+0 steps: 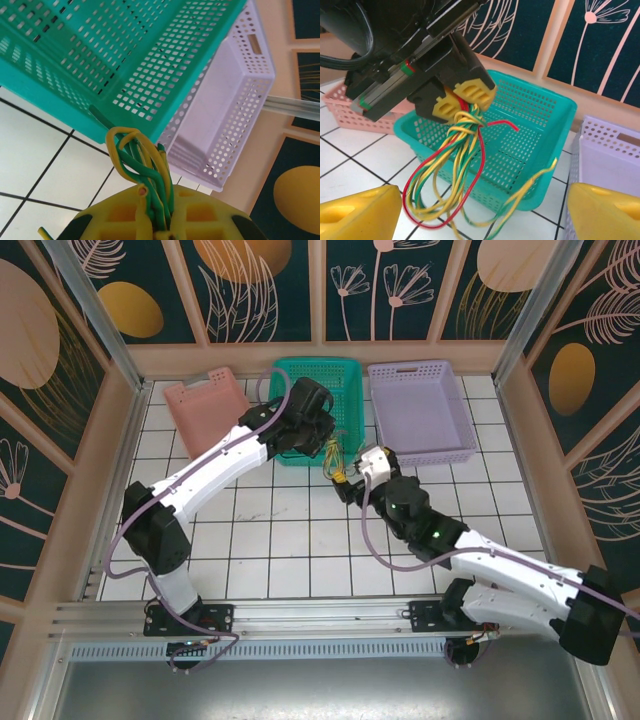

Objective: Untangle the cables

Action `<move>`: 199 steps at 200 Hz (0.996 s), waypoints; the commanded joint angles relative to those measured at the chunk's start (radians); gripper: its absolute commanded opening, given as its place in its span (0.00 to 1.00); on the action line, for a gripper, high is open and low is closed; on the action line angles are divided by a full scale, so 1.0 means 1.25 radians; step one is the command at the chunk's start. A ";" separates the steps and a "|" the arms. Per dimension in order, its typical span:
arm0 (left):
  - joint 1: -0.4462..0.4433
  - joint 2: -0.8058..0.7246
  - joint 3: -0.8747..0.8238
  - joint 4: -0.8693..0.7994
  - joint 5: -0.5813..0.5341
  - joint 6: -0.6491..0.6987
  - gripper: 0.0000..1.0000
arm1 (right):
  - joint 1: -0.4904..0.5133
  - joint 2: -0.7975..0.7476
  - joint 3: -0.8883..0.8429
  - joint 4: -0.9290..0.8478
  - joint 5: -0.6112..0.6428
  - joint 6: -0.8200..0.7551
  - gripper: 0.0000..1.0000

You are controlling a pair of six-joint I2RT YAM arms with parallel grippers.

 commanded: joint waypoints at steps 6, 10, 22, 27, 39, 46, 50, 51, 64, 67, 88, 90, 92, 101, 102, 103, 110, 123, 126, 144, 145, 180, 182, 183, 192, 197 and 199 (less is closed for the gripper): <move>0.003 0.004 0.022 -0.029 0.024 -0.067 0.00 | 0.013 0.067 0.041 0.104 0.058 -0.053 0.88; 0.002 0.004 0.022 -0.031 0.026 -0.071 0.00 | 0.013 0.080 0.046 0.108 0.064 -0.053 0.88; 0.003 0.000 0.021 -0.031 0.029 -0.080 0.00 | 0.013 0.118 0.063 0.115 0.070 -0.052 0.87; 0.003 -0.002 0.021 -0.031 0.031 -0.083 0.00 | 0.013 0.131 0.065 0.117 0.070 -0.048 0.87; 0.002 -0.002 0.023 -0.026 0.035 -0.087 0.00 | 0.013 0.155 0.068 0.122 0.075 -0.031 0.86; 0.003 -0.003 0.027 -0.028 0.035 -0.086 0.00 | 0.013 0.166 0.067 0.125 0.087 -0.017 0.85; 0.002 -0.002 0.031 -0.028 0.036 -0.085 0.00 | 0.012 0.172 0.067 0.128 0.094 -0.010 0.84; 0.002 -0.002 0.031 -0.028 0.037 -0.085 0.00 | 0.012 0.174 0.067 0.129 0.096 -0.008 0.84; 0.002 0.002 0.041 -0.035 0.045 -0.083 0.00 | 0.010 0.194 0.072 0.134 0.117 0.005 0.81; 0.003 0.002 0.042 -0.036 0.048 -0.083 0.00 | 0.008 0.201 0.077 0.133 0.122 0.007 0.80; 0.003 -0.004 0.037 -0.039 0.061 -0.084 0.00 | -0.008 0.253 0.111 0.099 0.150 0.033 0.64; 0.002 -0.006 0.036 -0.038 0.061 -0.084 0.00 | -0.010 0.257 0.113 0.096 0.154 0.038 0.62; 0.002 -0.007 0.035 -0.038 0.060 -0.084 0.00 | -0.013 0.261 0.116 0.093 0.155 0.042 0.61; 0.002 -0.013 0.031 -0.039 0.059 -0.083 0.00 | -0.027 0.270 0.122 0.085 0.156 0.066 0.52; 0.002 -0.014 0.031 -0.039 0.059 -0.083 0.00 | -0.028 0.270 0.122 0.084 0.155 0.069 0.51; 0.002 -0.014 0.031 -0.038 0.059 -0.083 0.00 | -0.028 0.270 0.122 0.084 0.154 0.072 0.50; 0.002 -0.019 0.027 -0.040 0.057 -0.082 0.00 | -0.041 0.270 0.125 0.076 0.139 0.088 0.40; 0.002 -0.029 0.018 -0.039 0.055 -0.080 0.00 | -0.061 0.262 0.134 0.059 0.099 0.107 0.16; 0.002 -0.029 0.015 -0.039 0.055 -0.080 0.00 | -0.065 0.261 0.138 0.055 0.090 0.110 0.11; 0.003 -0.040 0.004 -0.029 0.045 -0.069 0.00 | -0.096 0.234 0.149 0.015 0.005 0.135 0.00; 0.003 -0.040 0.003 -0.029 0.044 -0.068 0.00 | -0.099 0.232 0.149 0.012 -0.004 0.137 0.00; 0.030 -0.044 0.037 0.027 0.010 0.082 0.00 | -0.250 0.129 0.137 -0.068 -0.454 0.257 0.00; 0.032 -0.044 0.039 0.030 0.010 0.091 0.00 | -0.264 0.124 0.136 -0.070 -0.489 0.267 0.00; 0.034 -0.044 0.040 0.033 0.010 0.099 0.00 | -0.270 0.121 0.136 -0.071 -0.506 0.270 0.00; 0.045 -0.046 0.038 0.071 0.022 0.159 0.00 | -0.313 0.108 0.140 -0.079 -0.652 0.314 0.00; 0.051 -0.045 0.034 0.097 0.034 0.192 0.00 | -0.341 0.107 0.143 -0.087 -0.725 0.333 0.00; 0.054 -0.046 0.033 0.105 0.039 0.204 0.00 | -0.350 0.107 0.145 -0.092 -0.751 0.341 0.00</move>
